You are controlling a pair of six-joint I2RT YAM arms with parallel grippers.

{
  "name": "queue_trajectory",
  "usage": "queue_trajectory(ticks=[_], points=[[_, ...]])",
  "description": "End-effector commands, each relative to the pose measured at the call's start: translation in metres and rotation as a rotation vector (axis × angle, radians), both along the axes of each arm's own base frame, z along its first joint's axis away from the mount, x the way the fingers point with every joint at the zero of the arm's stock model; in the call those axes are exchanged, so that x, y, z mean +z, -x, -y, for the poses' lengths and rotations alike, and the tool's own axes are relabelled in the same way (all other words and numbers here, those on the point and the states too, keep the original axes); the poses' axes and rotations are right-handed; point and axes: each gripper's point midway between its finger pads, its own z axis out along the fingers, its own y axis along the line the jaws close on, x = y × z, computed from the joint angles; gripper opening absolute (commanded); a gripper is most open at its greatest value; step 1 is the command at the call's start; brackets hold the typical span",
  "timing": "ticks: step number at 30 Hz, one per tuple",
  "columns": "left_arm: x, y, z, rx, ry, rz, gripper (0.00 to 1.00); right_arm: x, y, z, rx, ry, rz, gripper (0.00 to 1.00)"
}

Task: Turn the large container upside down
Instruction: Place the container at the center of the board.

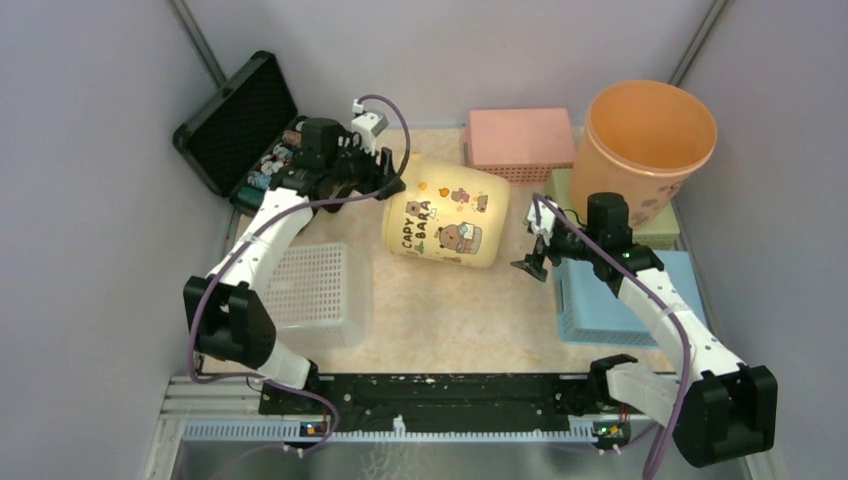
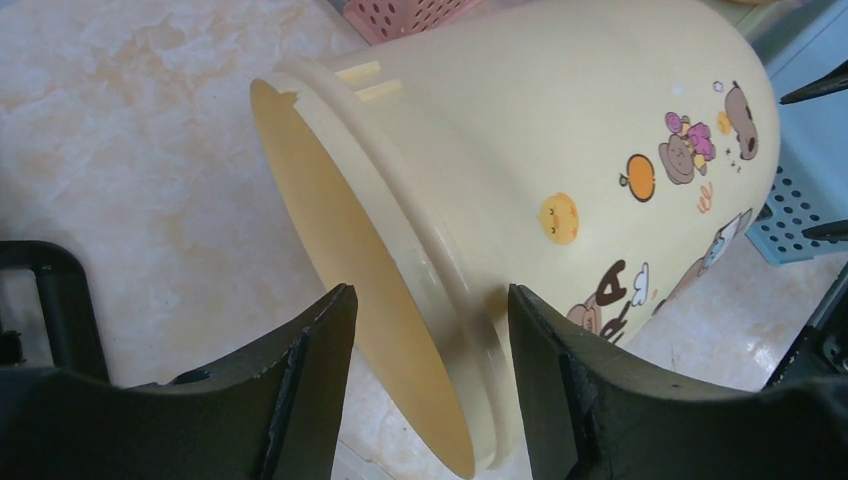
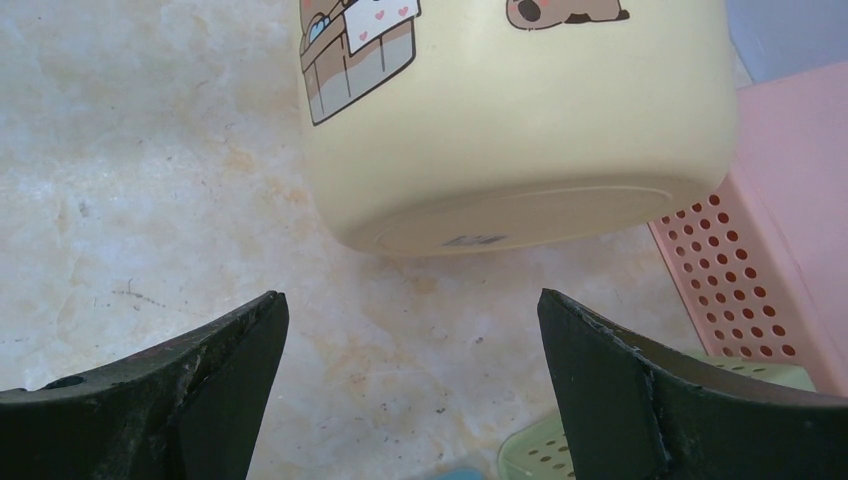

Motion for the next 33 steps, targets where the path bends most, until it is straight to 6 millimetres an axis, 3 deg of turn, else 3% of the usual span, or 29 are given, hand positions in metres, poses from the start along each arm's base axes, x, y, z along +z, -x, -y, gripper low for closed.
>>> queue_trajectory(ticks=[1, 7, 12, 17, 23, 29, 32, 33], points=[[-0.006, -0.014, 0.004, -0.017, -0.028, -0.024, 0.64, 0.007, 0.000, -0.009, 0.032, -0.023, 0.023, 0.95], [-0.009, -0.024, 0.013, -0.020, -0.054, -0.044, 0.62, 0.005, 0.001, -0.008, 0.029, -0.016, 0.020, 0.95], [-0.021, -0.032, 0.000, 0.055, -0.151, -0.040, 0.35, 0.006, 0.000, -0.007, 0.025, -0.014, 0.027, 0.95], [-0.029, -0.037, -0.020, 0.128, -0.243, -0.031, 0.34, 0.012, -0.004, -0.007, 0.016, -0.014, 0.040, 0.95], [-0.033, -0.041, -0.029, 0.159, -0.293, -0.028, 0.33, 0.029, -0.011, -0.006, -0.006, -0.020, 0.073, 0.95], [-0.028, -0.040, -0.020, 0.102, -0.270, 0.002, 0.22, 0.040, -0.014, -0.007, -0.009, -0.021, 0.097, 0.95], [-0.023, -0.035, -0.009, 0.037, -0.227, 0.035, 0.14, 0.041, -0.014, -0.008, -0.006, -0.022, 0.102, 0.95], [-0.021, -0.035, -0.007, 0.023, -0.214, 0.049, 0.07, 0.042, -0.014, -0.008, -0.006, -0.023, 0.104, 0.95]])
